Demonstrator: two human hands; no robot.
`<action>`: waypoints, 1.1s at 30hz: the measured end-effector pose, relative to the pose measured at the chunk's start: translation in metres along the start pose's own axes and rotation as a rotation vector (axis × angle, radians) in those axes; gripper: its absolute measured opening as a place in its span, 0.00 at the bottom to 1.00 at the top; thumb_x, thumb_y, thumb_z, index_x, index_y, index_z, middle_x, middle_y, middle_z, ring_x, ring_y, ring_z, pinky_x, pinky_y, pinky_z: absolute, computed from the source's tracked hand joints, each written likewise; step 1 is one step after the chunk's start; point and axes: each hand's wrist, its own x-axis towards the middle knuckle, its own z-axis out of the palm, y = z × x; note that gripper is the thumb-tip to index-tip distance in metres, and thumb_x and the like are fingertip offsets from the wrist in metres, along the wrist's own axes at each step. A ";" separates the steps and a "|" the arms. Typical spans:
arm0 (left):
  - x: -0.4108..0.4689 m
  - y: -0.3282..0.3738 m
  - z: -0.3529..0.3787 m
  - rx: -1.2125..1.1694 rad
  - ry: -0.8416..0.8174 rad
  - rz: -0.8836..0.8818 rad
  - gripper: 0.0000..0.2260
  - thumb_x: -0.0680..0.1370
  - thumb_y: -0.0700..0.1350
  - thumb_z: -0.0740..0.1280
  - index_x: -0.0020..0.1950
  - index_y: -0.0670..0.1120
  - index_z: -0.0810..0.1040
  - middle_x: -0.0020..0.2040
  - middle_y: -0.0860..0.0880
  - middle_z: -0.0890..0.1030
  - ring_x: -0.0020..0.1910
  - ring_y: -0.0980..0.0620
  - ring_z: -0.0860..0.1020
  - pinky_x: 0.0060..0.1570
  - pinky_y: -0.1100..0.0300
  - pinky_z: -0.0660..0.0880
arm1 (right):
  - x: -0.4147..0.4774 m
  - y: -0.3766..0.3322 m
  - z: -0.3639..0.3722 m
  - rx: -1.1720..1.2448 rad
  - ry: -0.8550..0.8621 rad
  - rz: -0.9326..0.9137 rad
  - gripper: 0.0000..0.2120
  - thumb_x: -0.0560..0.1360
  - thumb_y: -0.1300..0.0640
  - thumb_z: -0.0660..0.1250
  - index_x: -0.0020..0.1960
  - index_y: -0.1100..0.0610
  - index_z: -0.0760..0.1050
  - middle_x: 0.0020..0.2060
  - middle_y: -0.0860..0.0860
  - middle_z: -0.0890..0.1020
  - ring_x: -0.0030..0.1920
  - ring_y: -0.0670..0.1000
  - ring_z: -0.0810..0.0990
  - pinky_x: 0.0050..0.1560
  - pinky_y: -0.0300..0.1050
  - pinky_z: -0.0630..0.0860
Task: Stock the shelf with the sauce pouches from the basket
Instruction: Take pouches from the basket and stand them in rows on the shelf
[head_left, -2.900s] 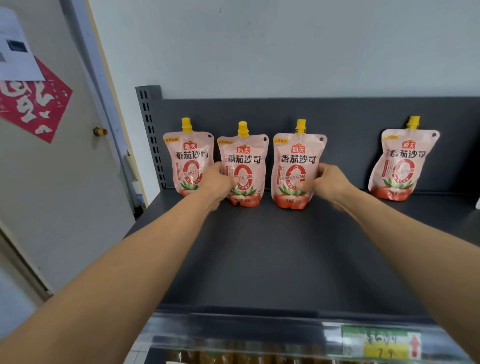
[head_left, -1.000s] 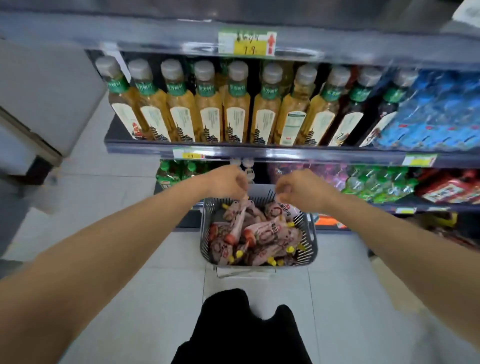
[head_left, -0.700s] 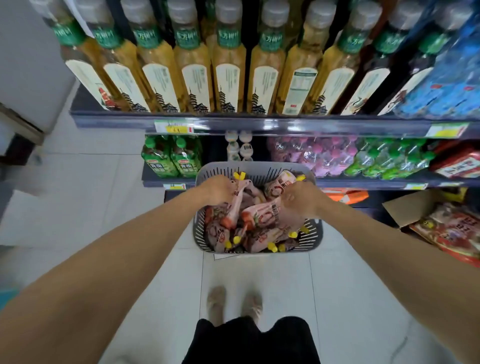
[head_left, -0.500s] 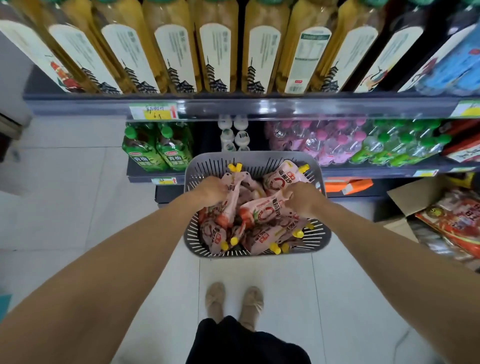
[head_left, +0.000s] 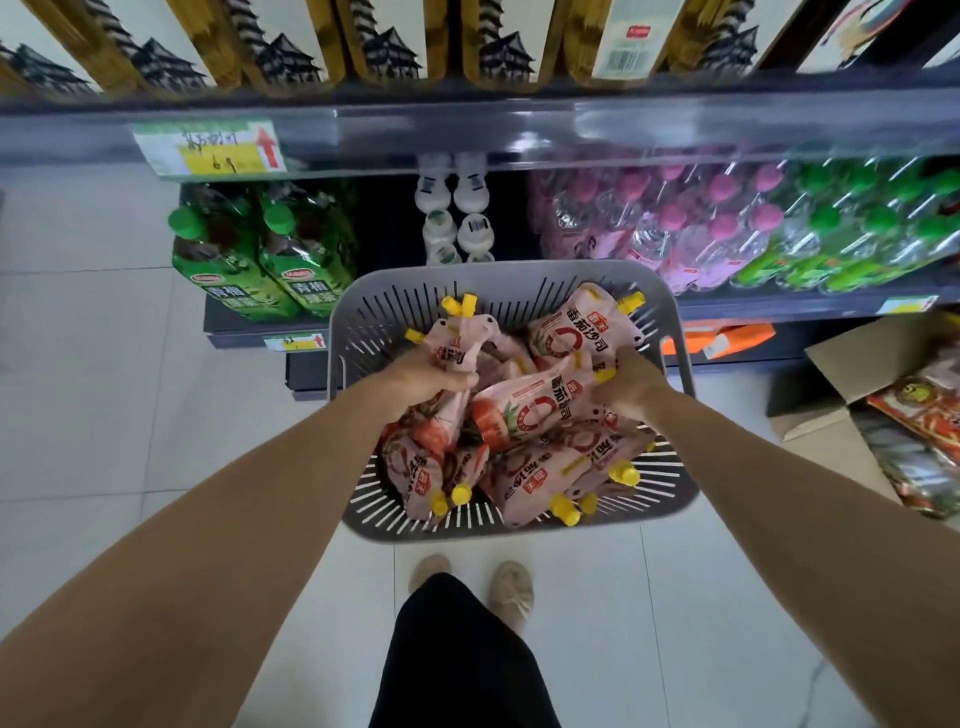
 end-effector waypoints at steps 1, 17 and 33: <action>0.004 -0.003 0.000 0.008 -0.008 -0.026 0.30 0.69 0.50 0.74 0.70 0.49 0.69 0.66 0.49 0.74 0.62 0.50 0.74 0.56 0.63 0.68 | 0.003 0.001 0.001 0.020 -0.007 0.012 0.27 0.70 0.64 0.69 0.67 0.63 0.65 0.58 0.60 0.77 0.58 0.60 0.75 0.43 0.44 0.70; 0.011 -0.010 -0.006 -0.288 -0.029 -0.150 0.12 0.75 0.48 0.68 0.57 0.48 0.75 0.56 0.43 0.81 0.52 0.45 0.80 0.55 0.49 0.76 | 0.018 -0.003 0.012 -0.172 -0.080 -0.040 0.32 0.70 0.61 0.70 0.72 0.53 0.63 0.68 0.60 0.69 0.67 0.62 0.68 0.66 0.54 0.70; -0.009 0.009 -0.020 -0.313 0.104 -0.117 0.13 0.74 0.36 0.68 0.58 0.37 0.78 0.55 0.39 0.82 0.49 0.43 0.81 0.49 0.51 0.78 | 0.001 -0.019 0.003 0.427 -0.281 -0.024 0.20 0.65 0.64 0.76 0.56 0.64 0.77 0.48 0.58 0.83 0.49 0.55 0.82 0.57 0.50 0.78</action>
